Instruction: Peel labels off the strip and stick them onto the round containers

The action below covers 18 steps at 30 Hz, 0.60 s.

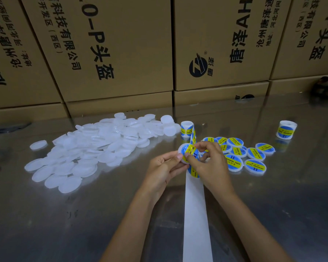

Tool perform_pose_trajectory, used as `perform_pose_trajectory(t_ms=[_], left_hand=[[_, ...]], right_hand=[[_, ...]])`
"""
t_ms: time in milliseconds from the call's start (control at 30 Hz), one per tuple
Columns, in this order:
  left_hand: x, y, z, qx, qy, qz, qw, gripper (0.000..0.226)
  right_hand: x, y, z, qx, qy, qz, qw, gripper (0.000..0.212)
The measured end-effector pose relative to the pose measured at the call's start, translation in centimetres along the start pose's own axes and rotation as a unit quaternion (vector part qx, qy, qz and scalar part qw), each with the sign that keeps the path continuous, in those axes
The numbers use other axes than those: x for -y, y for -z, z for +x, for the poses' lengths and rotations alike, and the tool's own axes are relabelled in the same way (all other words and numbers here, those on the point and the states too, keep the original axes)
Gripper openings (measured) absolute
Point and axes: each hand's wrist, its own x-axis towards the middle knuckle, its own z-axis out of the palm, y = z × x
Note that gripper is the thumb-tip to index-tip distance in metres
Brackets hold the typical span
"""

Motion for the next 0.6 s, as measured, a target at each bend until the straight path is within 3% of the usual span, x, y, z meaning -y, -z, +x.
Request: perform_pose_trajectory(t_ms=[100,200,367,500,600], left_hand=[[-0.12,-0.35,0.1,-0.023,0.021,-0.072,0.997,0.021],[-0.17,-0.42,0.2,-0.037,0.038,-0.138,0.989,0.024],[-0.34,-0.66,-0.15,-0.014,0.052,-0.147,0.988,0.03],[-0.45,-0.72,-0.15,-0.002,0.063,-0.129,0.99,0.021],[-0.27,-0.46,-0.15,0.0,0.049,-0.074,0.996,0.03]], right_hand=[[-0.02,-0.28,-0.2,-0.002,0.033,-0.03,0.999,0.038],[-0.17,-0.27,-0.21,0.025,-0.005,-0.015,1.0,0.058],[-0.61,0.16,0.04,0.046,0.024,-0.063,0.997,0.037],[-0.65,0.44,0.2,0.027,0.032,-0.054,0.998,0.042],[-0.75,0.36,0.17,0.036,0.036,-0.016,0.999,0.043]])
